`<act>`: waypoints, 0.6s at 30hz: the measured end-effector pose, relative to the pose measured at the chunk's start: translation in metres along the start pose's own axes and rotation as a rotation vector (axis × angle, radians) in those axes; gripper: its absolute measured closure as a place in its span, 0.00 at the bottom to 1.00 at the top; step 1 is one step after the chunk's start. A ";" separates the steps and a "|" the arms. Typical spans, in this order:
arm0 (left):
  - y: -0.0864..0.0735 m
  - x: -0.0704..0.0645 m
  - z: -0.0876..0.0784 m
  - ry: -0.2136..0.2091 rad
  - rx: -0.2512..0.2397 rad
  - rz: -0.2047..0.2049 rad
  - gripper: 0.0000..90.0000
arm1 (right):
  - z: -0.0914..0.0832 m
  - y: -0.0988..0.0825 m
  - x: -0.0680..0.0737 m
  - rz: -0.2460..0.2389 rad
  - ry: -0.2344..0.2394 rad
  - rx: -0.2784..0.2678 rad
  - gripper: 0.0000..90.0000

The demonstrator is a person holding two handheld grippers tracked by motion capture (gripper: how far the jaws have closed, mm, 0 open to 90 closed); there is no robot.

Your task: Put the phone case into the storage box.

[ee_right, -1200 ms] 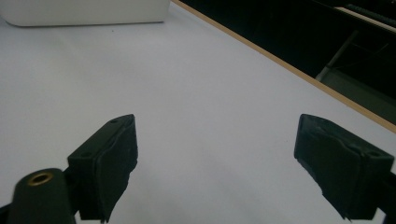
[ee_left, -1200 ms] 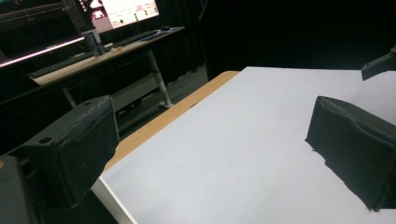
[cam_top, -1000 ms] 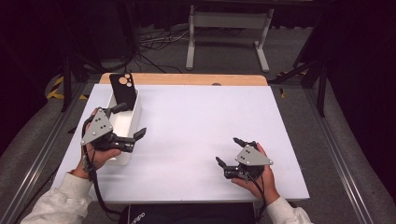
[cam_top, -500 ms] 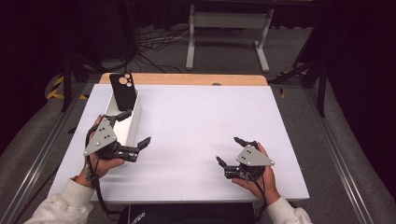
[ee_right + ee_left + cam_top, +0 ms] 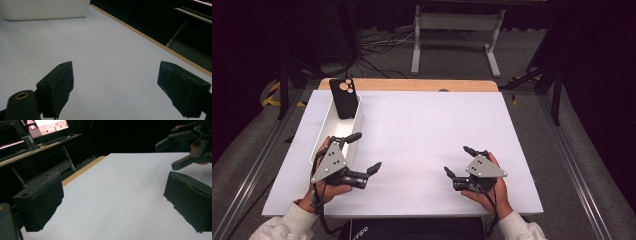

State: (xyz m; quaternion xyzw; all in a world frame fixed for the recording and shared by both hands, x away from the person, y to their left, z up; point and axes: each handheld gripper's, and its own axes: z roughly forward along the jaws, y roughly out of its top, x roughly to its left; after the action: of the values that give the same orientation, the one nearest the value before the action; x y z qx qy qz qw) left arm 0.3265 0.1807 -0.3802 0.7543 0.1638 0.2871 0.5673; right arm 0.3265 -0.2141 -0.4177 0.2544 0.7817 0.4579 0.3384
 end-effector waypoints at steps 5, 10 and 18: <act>-0.007 -0.009 0.001 -0.014 0.017 -0.009 0.03 | -0.001 0.001 -0.002 0.000 -0.005 -0.006 0.16; -0.016 -0.017 0.004 -0.026 0.054 -0.003 0.03 | -0.001 0.003 -0.001 0.006 -0.005 -0.003 0.16; -0.032 -0.023 0.007 -0.025 0.132 0.022 0.03 | -0.001 0.003 -0.003 0.009 -0.012 0.005 0.16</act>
State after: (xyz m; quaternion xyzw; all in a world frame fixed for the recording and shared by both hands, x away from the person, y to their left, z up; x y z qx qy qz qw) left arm 0.3150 0.1718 -0.4177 0.7954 0.1668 0.2724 0.5151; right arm 0.3274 -0.2154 -0.4143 0.2615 0.7798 0.4558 0.3402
